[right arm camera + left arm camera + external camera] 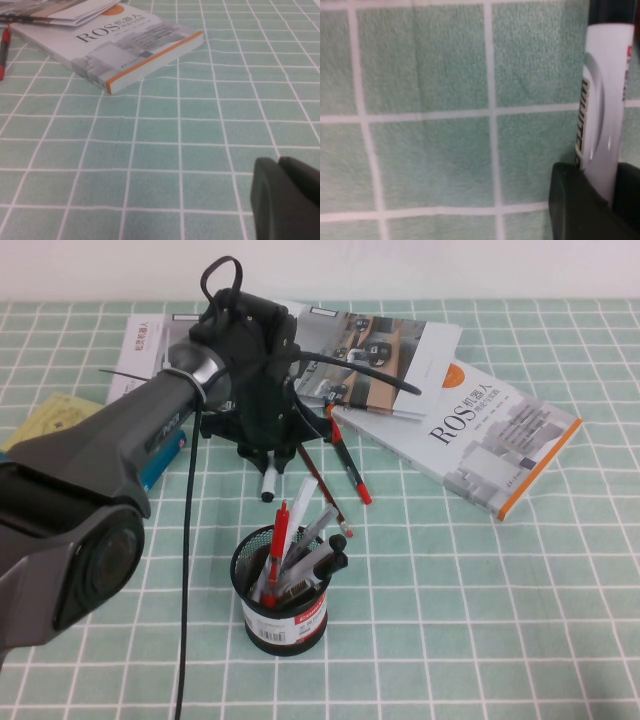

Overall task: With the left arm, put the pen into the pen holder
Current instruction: Pick up the pen on the table, then place the pen onto the pen holder

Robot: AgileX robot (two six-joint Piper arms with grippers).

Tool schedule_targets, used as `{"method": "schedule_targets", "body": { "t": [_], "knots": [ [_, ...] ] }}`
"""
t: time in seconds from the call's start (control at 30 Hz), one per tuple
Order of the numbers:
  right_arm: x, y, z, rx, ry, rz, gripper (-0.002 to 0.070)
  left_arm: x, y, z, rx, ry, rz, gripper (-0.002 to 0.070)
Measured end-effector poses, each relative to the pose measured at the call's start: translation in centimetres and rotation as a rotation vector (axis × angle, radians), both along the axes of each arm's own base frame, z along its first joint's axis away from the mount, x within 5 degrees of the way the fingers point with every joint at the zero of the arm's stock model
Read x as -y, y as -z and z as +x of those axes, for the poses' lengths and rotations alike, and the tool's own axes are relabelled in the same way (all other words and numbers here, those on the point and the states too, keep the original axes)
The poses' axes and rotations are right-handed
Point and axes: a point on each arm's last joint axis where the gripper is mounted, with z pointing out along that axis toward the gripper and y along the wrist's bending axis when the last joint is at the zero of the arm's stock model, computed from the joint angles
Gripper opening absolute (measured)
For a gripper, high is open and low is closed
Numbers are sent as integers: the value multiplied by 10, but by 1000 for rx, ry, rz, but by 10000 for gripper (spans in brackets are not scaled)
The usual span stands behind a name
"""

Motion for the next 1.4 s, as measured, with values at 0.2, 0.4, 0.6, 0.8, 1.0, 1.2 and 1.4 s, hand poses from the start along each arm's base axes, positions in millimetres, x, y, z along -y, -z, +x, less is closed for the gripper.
{"method": "schedule_targets", "body": {
  "t": [0.2, 0.4, 0.6, 0.8, 1.0, 1.2, 1.4],
  "knots": [
    [0, 0, 0, 0, 0, 0, -20, -9, -31, -4, 46, 79, 40, 108],
    [0, 0, 0, 0, 0, 0, -20, -23, -135, -28, 262, 130, -26, 108],
    [0, 0, 0, 0, 0, 0, -20, -52, -214, -78, 483, 161, -96, 108],
    [0, 0, 0, 0, 0, 0, -20, -83, -215, -144, 652, 180, -215, 108],
    [0, 0, 0, 0, 0, 0, -20, -110, -180, -212, 810, 185, -388, 108],
    [0, 0, 0, 0, 0, 0, -20, -128, -144, -270, 939, 279, -440, 108],
    [0, 0, 0, 0, 0, 0, -20, -116, -104, -297, 1014, 474, -476, 108]
  ]
}}
